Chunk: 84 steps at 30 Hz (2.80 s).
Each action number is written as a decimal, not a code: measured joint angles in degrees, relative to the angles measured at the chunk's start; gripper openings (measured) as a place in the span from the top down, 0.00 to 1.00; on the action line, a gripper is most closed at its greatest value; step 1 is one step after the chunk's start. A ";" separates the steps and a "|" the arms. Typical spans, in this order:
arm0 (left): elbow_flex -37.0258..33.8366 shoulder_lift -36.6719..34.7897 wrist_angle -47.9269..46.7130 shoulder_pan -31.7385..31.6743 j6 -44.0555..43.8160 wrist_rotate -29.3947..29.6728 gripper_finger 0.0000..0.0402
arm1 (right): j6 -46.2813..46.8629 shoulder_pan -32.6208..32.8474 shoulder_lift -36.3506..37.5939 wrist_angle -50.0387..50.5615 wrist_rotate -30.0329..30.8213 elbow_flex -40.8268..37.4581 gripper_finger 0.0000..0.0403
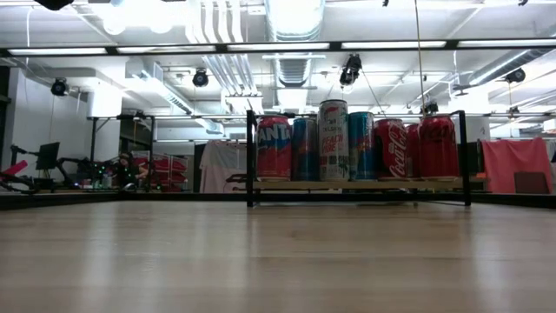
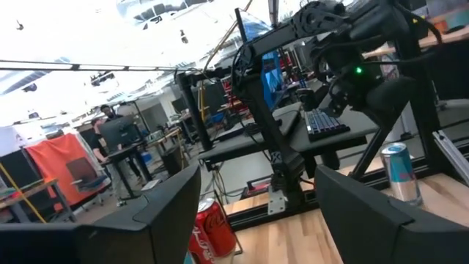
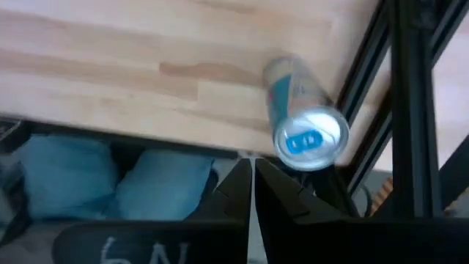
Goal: Place canned beverage on shelf
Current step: Put the blue soda can on the shelf
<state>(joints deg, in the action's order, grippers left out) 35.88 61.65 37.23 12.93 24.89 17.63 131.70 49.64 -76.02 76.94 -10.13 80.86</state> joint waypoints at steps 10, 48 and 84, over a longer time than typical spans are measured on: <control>0.00 -0.02 -0.10 0.00 3.10 4.45 0.37 | 1.83 2.76 5.43 -4.32 0.68 -5.84 0.98; 0.00 -0.04 0.08 0.00 3.10 4.52 0.37 | -3.54 2.99 -4.73 -3.50 -9.31 -5.62 0.20; 0.00 -0.04 0.04 0.00 3.10 4.50 0.37 | -5.71 3.00 -5.11 -9.48 -7.88 -14.32 0.21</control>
<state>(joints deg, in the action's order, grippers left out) 35.88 61.60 37.28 12.93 27.99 22.13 125.99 52.64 -81.12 67.46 -18.01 66.53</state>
